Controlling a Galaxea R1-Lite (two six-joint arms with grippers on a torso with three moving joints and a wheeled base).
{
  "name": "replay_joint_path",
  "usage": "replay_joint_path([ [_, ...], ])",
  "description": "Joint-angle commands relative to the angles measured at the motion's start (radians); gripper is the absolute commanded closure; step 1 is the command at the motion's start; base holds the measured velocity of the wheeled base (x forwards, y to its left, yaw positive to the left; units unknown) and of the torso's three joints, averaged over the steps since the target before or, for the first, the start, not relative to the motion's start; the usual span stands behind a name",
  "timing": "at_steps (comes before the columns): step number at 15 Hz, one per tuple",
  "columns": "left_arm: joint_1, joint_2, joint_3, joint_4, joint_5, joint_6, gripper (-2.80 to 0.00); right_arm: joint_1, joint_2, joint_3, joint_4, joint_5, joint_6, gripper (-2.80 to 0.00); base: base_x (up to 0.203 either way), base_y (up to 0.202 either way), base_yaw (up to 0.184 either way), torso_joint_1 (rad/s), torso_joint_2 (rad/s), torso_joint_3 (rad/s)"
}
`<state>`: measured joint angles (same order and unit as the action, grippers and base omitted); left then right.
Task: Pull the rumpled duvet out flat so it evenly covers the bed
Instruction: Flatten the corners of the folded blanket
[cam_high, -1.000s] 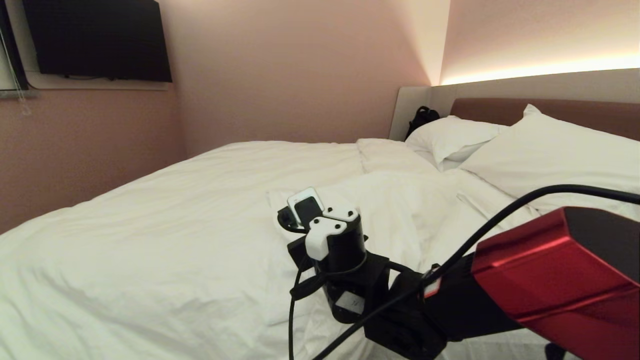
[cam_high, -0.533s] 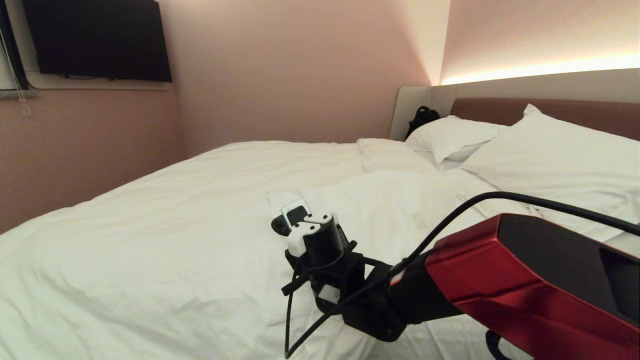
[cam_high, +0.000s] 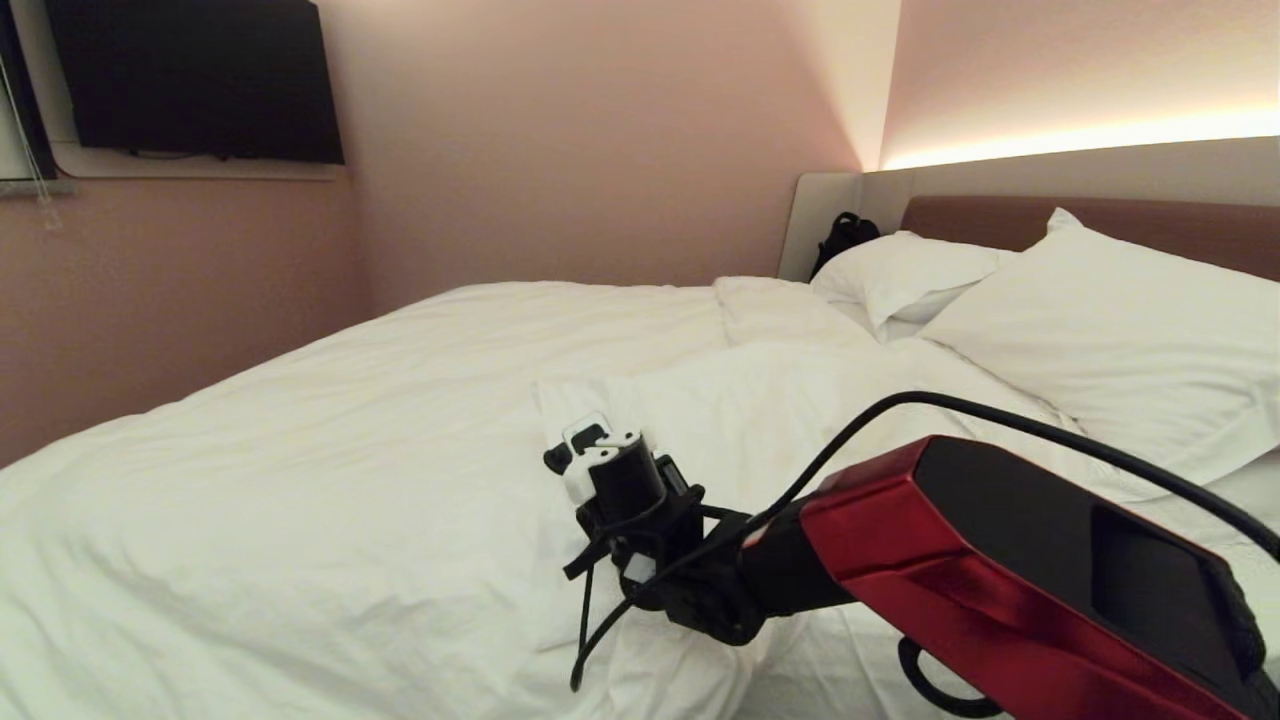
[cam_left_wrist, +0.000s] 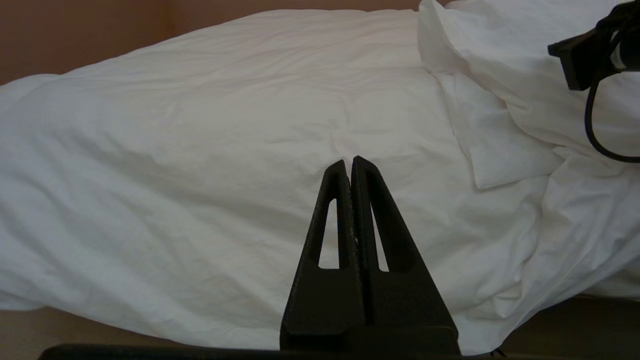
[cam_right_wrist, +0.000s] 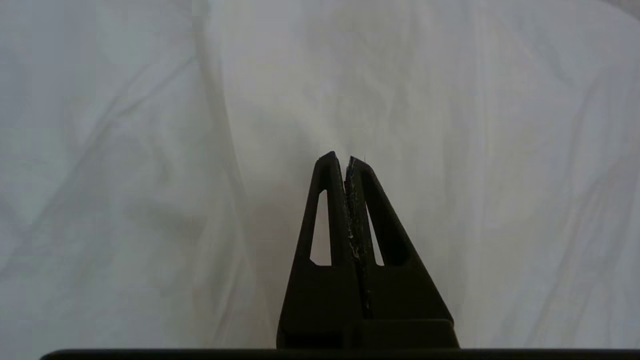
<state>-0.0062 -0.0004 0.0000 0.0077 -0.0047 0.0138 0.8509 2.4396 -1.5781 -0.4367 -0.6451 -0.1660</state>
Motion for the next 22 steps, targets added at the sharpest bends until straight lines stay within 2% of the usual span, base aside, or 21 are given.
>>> replay_joint_path([
  [1, 0.000, 0.000, 0.000, 0.000, 0.000, 0.000, 0.00, -0.003, 0.040, -0.028, 0.043, -0.004, -0.001, 0.00, 0.000, 0.000, 0.000, 0.000, 0.00, 0.000],
  [10, 0.000, 0.000, 0.000, 0.000, 0.000, 0.000, 0.00, -0.001, 0.073, -0.056, 0.052, -0.004, -0.009, 0.00, 0.000, 0.000, 0.000, 0.000, 0.00, 0.000],
  [11, 0.000, 0.000, 0.000, 0.000, 0.000, 0.000, 0.00, -0.001, 0.084, -0.069, 0.053, -0.003, -0.010, -2.80, 0.000, 0.000, 0.000, 0.000, 0.00, 0.000],
  [22, 0.000, 0.000, 0.000, 0.000, 0.000, 0.000, 0.00, 0.007, 0.116, -0.129, 0.084, -0.002, -0.010, -2.80, 0.000, 0.000, 0.000, 0.000, 0.00, 0.000],
])
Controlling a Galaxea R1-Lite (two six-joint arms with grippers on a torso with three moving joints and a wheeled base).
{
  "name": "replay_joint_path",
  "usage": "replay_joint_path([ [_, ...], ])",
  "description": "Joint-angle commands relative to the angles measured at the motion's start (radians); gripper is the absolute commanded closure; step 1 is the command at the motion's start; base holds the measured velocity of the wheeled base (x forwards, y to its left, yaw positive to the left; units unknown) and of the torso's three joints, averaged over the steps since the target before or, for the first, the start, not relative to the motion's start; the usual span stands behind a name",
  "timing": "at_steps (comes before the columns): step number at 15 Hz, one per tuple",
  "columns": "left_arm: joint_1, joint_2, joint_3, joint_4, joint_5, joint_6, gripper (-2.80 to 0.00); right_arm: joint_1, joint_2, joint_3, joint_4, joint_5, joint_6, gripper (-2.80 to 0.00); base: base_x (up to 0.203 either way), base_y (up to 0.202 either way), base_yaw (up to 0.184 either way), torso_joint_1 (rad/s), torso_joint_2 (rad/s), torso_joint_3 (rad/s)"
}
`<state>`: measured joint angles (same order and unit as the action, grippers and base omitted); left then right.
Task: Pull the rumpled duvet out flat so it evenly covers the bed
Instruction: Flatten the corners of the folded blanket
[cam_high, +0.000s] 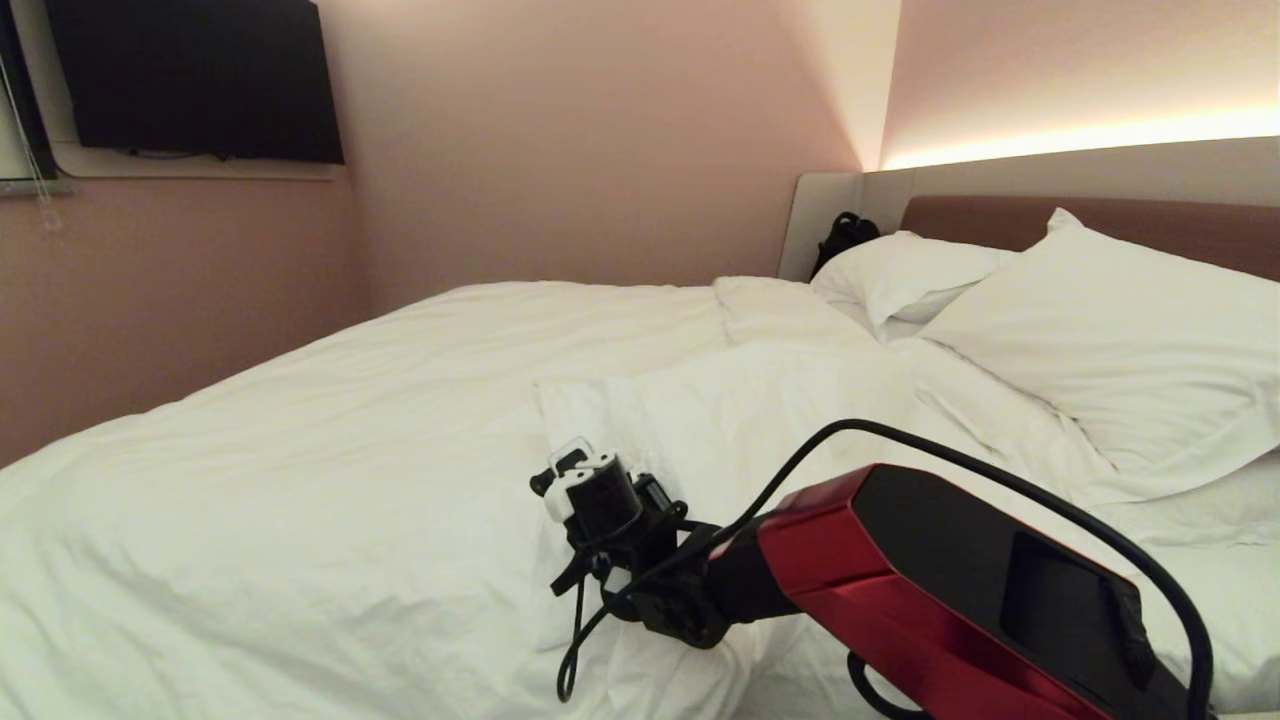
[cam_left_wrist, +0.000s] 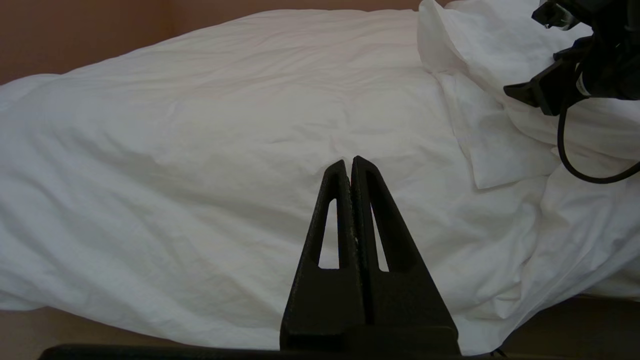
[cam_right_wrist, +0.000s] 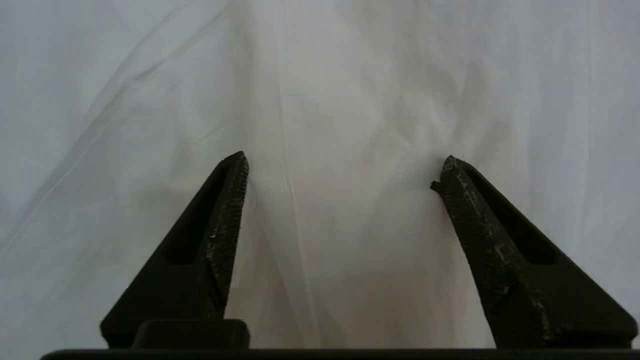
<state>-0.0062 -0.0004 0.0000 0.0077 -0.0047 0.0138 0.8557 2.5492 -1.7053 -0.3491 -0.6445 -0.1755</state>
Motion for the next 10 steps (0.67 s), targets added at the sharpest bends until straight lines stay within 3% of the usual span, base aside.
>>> replay_joint_path([
  [1, 0.000, 0.000, 0.000, 0.000, 0.000, 0.000, 0.00, 0.005, 0.005, 0.000, -0.004, -0.004, -0.001, -2.80, 0.000, 0.000, 0.000, 0.000, 0.00, 0.000],
  [10, 0.000, 0.000, 0.000, 0.000, 0.000, 0.000, 0.00, -0.022, 0.080, -0.056, -0.002, -0.020, -0.021, -2.80, 0.000, 0.000, 0.000, 0.000, 0.00, 0.000],
])
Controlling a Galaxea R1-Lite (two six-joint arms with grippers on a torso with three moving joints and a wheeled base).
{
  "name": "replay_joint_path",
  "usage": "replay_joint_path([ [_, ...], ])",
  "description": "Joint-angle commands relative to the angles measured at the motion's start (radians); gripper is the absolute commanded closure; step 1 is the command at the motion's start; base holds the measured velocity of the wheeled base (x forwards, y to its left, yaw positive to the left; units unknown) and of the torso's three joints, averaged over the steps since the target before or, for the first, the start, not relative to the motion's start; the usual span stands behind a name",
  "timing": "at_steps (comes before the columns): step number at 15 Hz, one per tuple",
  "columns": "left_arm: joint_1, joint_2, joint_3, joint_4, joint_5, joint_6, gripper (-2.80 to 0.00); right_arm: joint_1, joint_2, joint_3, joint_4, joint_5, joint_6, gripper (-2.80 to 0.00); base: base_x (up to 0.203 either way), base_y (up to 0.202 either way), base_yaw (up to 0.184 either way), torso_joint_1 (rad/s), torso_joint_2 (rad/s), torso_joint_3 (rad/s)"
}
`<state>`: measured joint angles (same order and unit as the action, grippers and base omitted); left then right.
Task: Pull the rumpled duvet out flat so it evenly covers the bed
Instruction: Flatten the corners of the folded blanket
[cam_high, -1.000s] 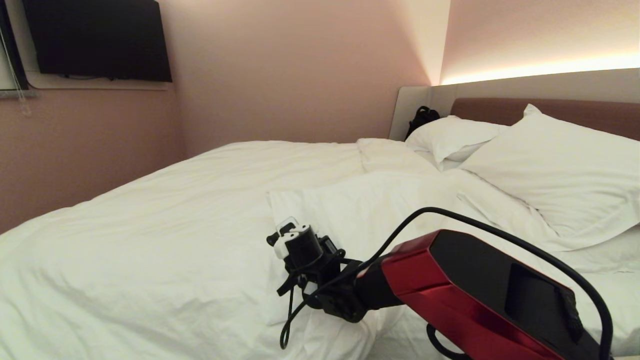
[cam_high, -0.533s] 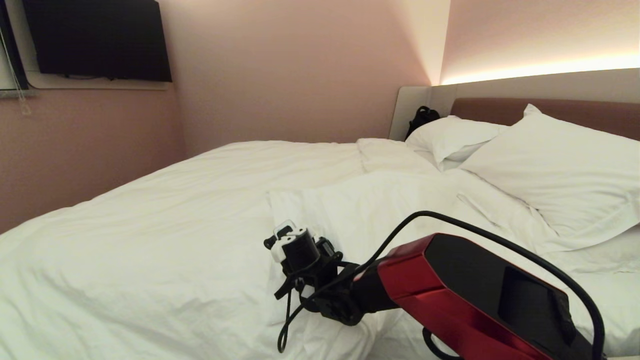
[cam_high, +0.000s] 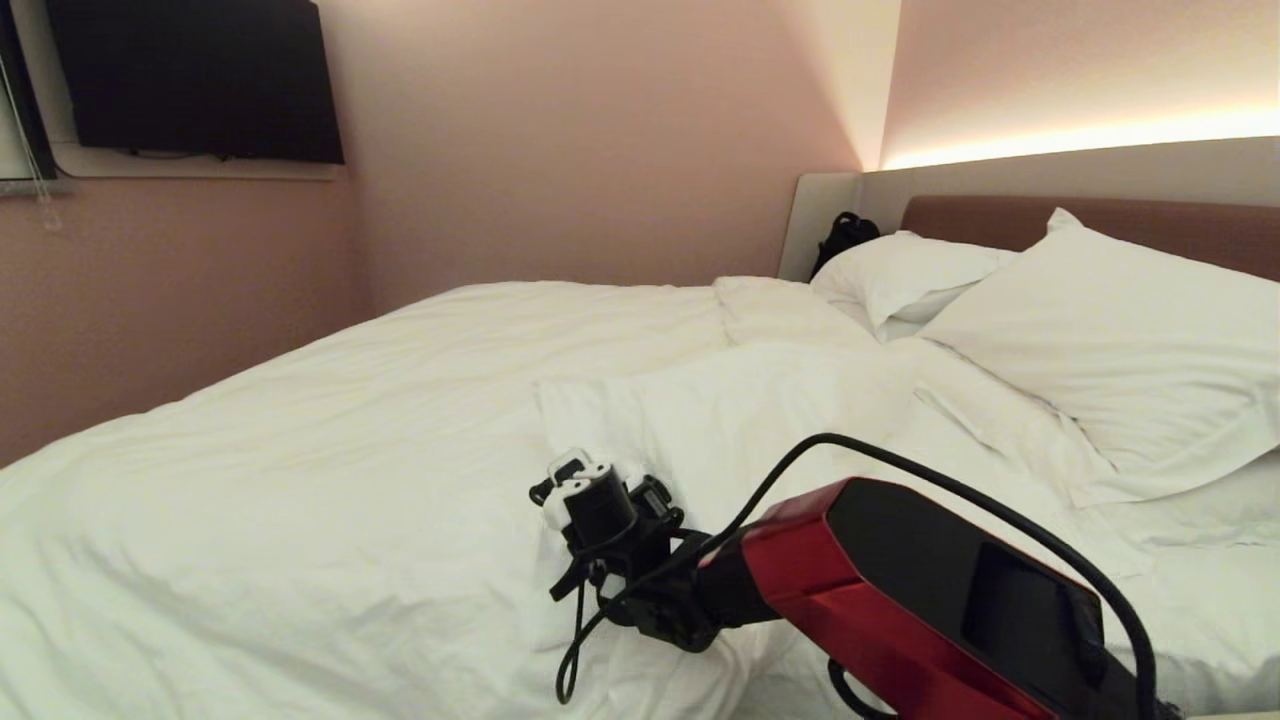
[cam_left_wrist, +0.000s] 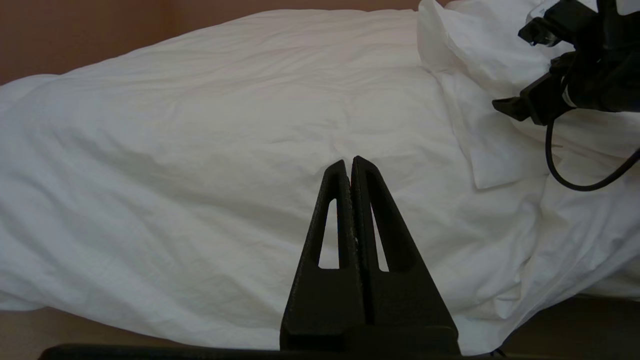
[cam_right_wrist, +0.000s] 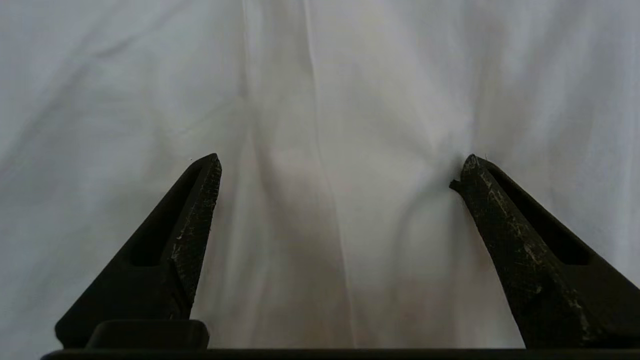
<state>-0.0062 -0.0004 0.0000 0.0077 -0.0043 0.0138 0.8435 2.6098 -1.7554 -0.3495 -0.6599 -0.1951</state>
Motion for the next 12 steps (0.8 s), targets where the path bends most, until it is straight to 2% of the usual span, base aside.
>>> replay_joint_path([
  [1, 0.000, 0.000, 0.000, 0.000, 0.000, 0.000, 0.00, -0.019, 0.021, -0.009, -0.002, -0.006, -0.002, -2.80, 0.000, 0.000, 0.000, 0.000, 0.00, 0.000],
  [8, 0.000, 0.000, 0.000, 0.000, 0.000, 0.000, 0.00, -0.095, 0.068, -0.026, -0.005, -0.004, -0.017, -2.80, 0.000, 0.000, 0.000, 0.000, 0.00, 0.000],
  [9, 0.000, 0.000, 0.000, 0.000, 0.000, 0.000, 0.00, -0.097, 0.068, -0.026, -0.006, -0.003, -0.017, 0.00, 0.000, 0.000, 0.000, 0.000, 0.00, 0.000],
  [12, 0.000, 0.000, 0.000, 0.000, 0.000, 0.000, 0.00, -0.103, 0.068, -0.024, -0.009, -0.003, -0.014, 0.00, 0.000, 0.000, 0.000, 0.000, 0.00, 0.000],
])
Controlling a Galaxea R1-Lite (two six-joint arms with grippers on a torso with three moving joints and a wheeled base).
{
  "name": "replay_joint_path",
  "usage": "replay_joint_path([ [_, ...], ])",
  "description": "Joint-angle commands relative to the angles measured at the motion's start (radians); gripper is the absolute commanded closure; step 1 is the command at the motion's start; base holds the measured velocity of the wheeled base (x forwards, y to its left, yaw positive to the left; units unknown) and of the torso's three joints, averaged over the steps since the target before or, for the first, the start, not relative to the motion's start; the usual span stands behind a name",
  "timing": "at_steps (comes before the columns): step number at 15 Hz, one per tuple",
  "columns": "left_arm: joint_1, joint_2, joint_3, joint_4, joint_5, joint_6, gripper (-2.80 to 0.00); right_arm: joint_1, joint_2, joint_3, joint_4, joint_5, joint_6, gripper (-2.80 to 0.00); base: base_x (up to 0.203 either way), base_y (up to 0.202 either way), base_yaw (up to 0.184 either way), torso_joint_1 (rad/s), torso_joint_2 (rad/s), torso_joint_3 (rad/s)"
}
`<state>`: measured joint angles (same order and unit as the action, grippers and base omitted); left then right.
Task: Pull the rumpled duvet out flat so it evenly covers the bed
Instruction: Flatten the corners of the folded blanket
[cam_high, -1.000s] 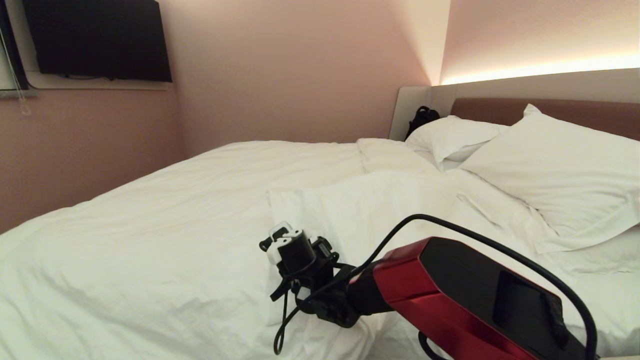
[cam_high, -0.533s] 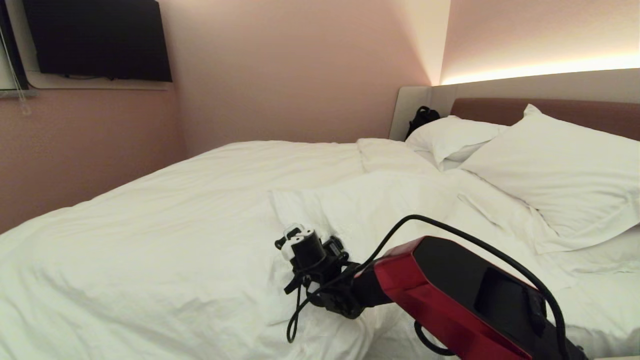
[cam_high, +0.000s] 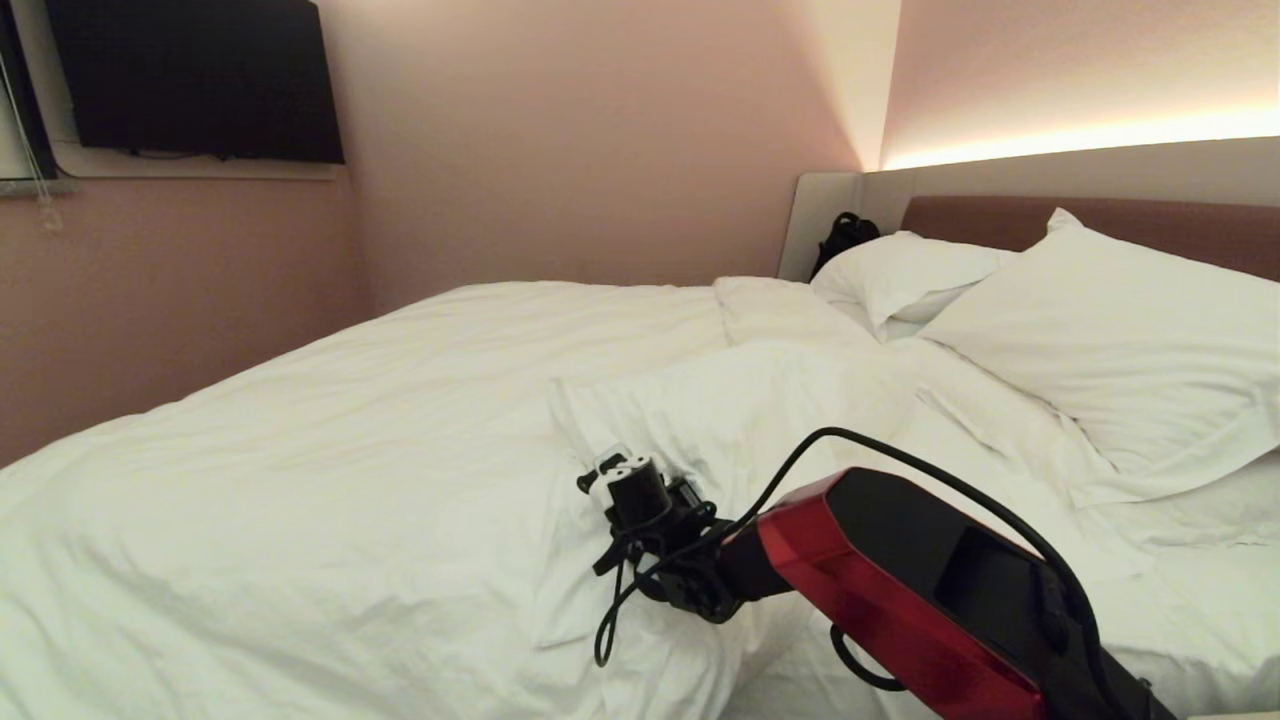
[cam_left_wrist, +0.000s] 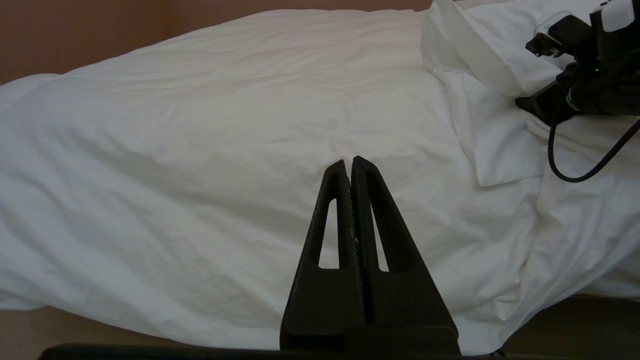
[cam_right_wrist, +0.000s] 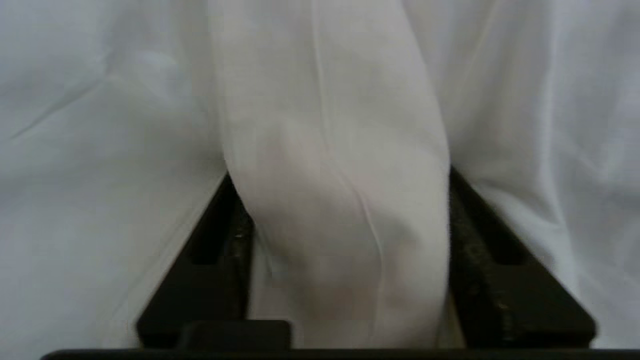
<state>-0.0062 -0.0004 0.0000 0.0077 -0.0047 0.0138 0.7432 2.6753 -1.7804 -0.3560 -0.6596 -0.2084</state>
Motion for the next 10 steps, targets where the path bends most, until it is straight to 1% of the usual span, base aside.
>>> replay_joint_path([
  [1, 0.000, 0.000, 0.000, 0.000, 0.000, 0.000, 0.00, -0.002, 0.001, 0.001, -0.003, -0.003, 0.003, 0.00, 0.000, 0.000, 0.000, 0.000, 0.00, 0.000],
  [7, 0.000, 0.000, 0.000, 0.000, 0.000, 0.000, 0.00, -0.002, -0.042, 0.033, -0.005, -0.005, 0.020, 0.00, 0.000, 0.000, 0.000, 0.000, 0.00, 0.000],
  [8, 0.000, 0.000, 0.000, 0.000, 0.000, 0.000, 0.00, -0.002, -0.061, 0.054, -0.004, -0.005, 0.029, 0.00, 0.000, 0.000, 0.000, 0.000, 0.00, 0.000],
  [10, 0.000, 0.000, 0.000, 0.000, 0.000, 0.000, 0.00, -0.002, -0.124, 0.149, -0.005, -0.004, 0.052, 0.00, 0.000, 0.000, 0.000, 0.000, 0.00, 0.000],
])
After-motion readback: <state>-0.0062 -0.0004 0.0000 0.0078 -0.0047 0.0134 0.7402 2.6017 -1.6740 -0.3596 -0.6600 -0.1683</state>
